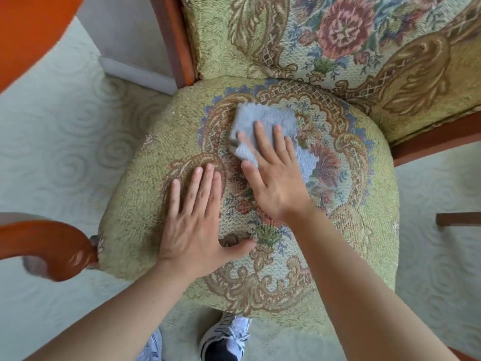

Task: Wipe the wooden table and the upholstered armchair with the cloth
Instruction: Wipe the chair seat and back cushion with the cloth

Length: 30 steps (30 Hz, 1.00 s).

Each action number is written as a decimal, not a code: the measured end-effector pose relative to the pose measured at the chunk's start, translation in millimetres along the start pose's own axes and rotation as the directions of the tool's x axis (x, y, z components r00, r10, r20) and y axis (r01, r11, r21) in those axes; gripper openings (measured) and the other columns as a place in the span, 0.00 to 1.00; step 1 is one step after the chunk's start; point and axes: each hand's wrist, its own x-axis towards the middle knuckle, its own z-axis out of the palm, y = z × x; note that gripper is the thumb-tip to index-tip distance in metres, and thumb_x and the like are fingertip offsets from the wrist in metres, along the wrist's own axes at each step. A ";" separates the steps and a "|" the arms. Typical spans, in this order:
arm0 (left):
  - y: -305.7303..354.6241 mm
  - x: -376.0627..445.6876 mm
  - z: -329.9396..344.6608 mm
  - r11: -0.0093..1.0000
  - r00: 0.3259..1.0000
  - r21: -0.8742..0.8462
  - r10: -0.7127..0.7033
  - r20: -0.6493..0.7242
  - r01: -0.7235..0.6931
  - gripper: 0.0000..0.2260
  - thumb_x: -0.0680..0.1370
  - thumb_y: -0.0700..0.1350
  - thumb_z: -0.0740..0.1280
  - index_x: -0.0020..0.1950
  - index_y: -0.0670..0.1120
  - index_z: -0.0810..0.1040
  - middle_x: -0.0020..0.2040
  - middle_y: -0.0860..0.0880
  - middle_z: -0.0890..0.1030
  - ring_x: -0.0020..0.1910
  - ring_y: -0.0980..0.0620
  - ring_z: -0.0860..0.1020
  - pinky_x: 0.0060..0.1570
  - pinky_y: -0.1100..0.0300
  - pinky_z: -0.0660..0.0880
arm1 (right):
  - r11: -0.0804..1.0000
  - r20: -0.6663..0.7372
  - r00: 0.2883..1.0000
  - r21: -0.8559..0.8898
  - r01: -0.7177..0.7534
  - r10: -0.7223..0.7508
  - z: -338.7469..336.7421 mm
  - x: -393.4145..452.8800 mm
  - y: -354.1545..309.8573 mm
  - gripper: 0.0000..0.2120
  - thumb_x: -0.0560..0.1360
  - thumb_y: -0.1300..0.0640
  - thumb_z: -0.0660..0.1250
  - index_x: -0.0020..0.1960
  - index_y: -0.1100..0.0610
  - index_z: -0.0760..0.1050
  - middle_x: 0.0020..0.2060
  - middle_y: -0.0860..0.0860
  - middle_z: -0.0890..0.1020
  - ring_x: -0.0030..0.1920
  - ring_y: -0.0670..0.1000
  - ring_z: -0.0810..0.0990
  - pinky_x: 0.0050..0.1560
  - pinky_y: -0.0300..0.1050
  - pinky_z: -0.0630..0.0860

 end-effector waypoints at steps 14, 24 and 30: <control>-2.2 -2.0 0.9 1.000 0.999 0.009 -0.027 0.024 0.027 0.58 0.69 0.82 0.51 0.82 0.37 0.48 0.83 0.39 0.47 0.82 0.41 0.48 0.75 0.33 0.53 | 0.980 -0.006 0.990 -0.144 -0.139 0.139 -5.2 -57.0 37.3 0.28 0.84 0.44 0.37 0.81 0.52 0.38 0.80 0.53 0.38 0.79 0.51 0.33 0.79 0.52 0.36; -3.8 -1.4 2.0 1.000 0.999 0.024 -0.012 0.029 0.011 0.58 0.69 0.82 0.51 0.81 0.36 0.48 0.83 0.40 0.46 0.82 0.41 0.47 0.76 0.32 0.53 | 0.984 -0.046 0.986 -0.065 -0.164 0.161 -16.6 -13.7 57.3 0.26 0.85 0.47 0.40 0.81 0.50 0.40 0.81 0.54 0.43 0.80 0.55 0.38 0.79 0.55 0.38; -3.7 -1.5 0.0 1.000 0.999 0.017 -0.014 0.041 0.014 0.58 0.69 0.81 0.51 0.82 0.37 0.48 0.83 0.40 0.46 0.82 0.42 0.47 0.75 0.32 0.53 | 0.992 -0.003 0.992 -0.022 -0.128 0.128 14.3 -136.5 24.4 0.27 0.85 0.47 0.42 0.82 0.52 0.46 0.81 0.54 0.46 0.80 0.58 0.43 0.78 0.59 0.44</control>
